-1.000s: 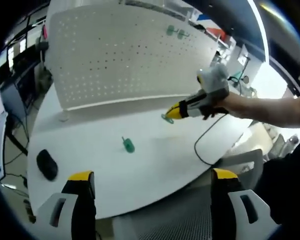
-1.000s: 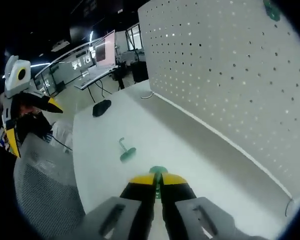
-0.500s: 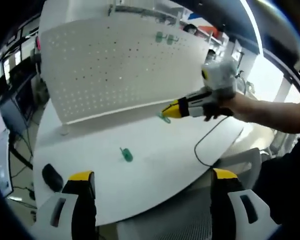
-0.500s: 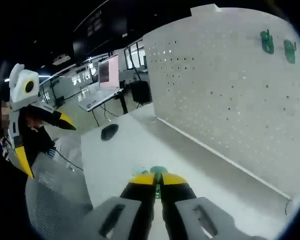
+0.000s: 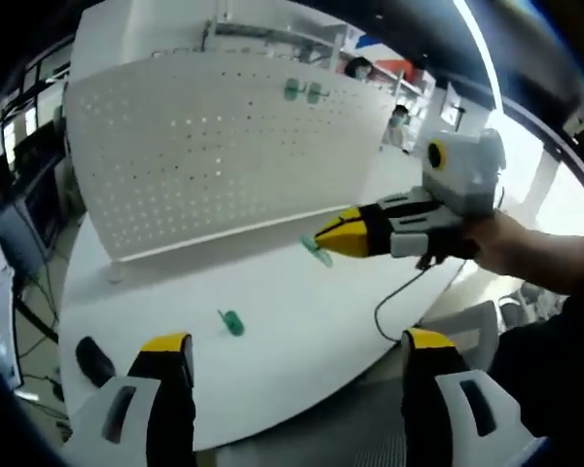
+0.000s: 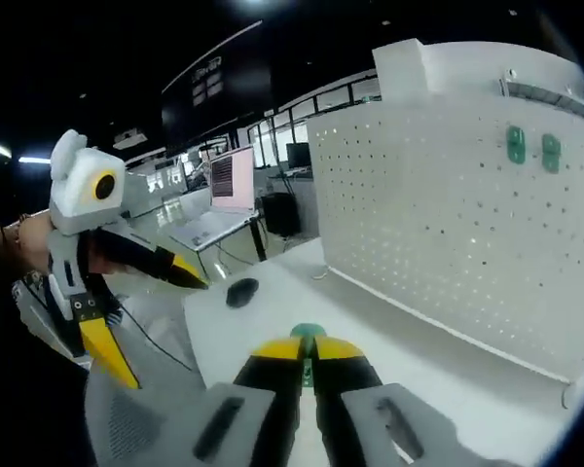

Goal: Insert the hook assembly into the mounting plate slot until the hook locks in place.

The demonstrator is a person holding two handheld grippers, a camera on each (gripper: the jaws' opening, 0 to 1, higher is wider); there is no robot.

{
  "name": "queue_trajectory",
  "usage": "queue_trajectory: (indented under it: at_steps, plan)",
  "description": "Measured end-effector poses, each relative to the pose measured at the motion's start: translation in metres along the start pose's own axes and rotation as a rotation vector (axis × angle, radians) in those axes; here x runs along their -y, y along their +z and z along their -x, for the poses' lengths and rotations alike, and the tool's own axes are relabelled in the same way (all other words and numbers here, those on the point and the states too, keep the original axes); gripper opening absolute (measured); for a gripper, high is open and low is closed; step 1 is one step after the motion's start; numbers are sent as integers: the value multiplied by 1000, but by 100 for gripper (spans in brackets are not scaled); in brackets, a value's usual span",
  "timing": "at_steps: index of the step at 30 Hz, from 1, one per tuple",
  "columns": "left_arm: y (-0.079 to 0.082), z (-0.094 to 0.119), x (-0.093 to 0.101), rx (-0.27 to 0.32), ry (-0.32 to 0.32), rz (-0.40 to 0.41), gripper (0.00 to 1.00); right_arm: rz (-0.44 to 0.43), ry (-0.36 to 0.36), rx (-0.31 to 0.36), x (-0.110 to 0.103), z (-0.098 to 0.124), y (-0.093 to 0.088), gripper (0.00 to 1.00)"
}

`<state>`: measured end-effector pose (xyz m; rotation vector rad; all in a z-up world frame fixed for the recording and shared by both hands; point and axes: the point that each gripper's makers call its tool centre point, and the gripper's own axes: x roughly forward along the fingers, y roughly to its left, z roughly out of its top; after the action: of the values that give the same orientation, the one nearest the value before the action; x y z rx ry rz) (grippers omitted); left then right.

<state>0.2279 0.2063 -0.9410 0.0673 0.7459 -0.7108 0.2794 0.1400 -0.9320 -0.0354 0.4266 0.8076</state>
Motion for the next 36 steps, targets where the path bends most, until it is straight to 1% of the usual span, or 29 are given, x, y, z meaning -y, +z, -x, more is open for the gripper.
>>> queue_trajectory:
  at_steps: [2, 4, 6, 8, 10, 12, 14, 16, 18, 20, 21, 23, 26, 30, 32, 34, 36]
  plan:
    - [5, -3, 2, 11, -16, 2, 85, -12, 10, 30, -7, 4, 9, 1]
    - [9, -6, 3, 20, -36, 20, 82, -29, 19, 57, -13, 8, 16, 1]
    - [18, -7, 5, 46, -52, 40, 81, -64, 19, 96, -17, 10, 25, 1]
    - [26, -8, 5, 68, -58, 50, 76, -118, 36, 140, -21, 12, 31, 1]
    - [31, -10, 5, 86, -62, 67, 72, -159, 39, 129, -21, 11, 25, 1]
    - [34, -13, 6, 98, -75, 91, 71, -183, 40, 135, -21, 12, 23, 1]
    - [38, -15, 13, 126, -103, 126, 69, -207, 43, 154, -24, 16, 25, 1]
    - [37, -16, 17, 124, -114, 132, 67, -226, 46, 170, -27, 19, 28, 1]
    - [36, -19, 19, 124, -111, 135, 64, -232, 45, 181, -28, 21, 29, 1]
    - [36, -20, 20, 124, -111, 137, 61, -239, 42, 183, -28, 21, 28, 1]
    - [36, -20, 20, 125, -112, 137, 59, -276, 42, 191, -28, 21, 27, 1]
    - [37, -21, 21, 125, -118, 135, 55, -308, 45, 200, -29, 23, 27, 1]
    - [38, -21, 22, 133, -123, 141, 51, -302, 37, 209, -30, 24, 29, 1]
    - [41, -20, 22, 153, -130, 161, 44, -316, 40, 219, -32, 25, 32, 1]
    - [42, -19, 23, 169, -145, 174, 39, -313, 40, 229, -35, 25, 36, 1]
    - [44, -18, 26, 180, -174, 203, 34, -311, 43, 237, -36, 25, 38, 1]
    - [45, -18, 26, 186, -178, 212, 32, -315, 42, 242, -37, 24, 39, 1]
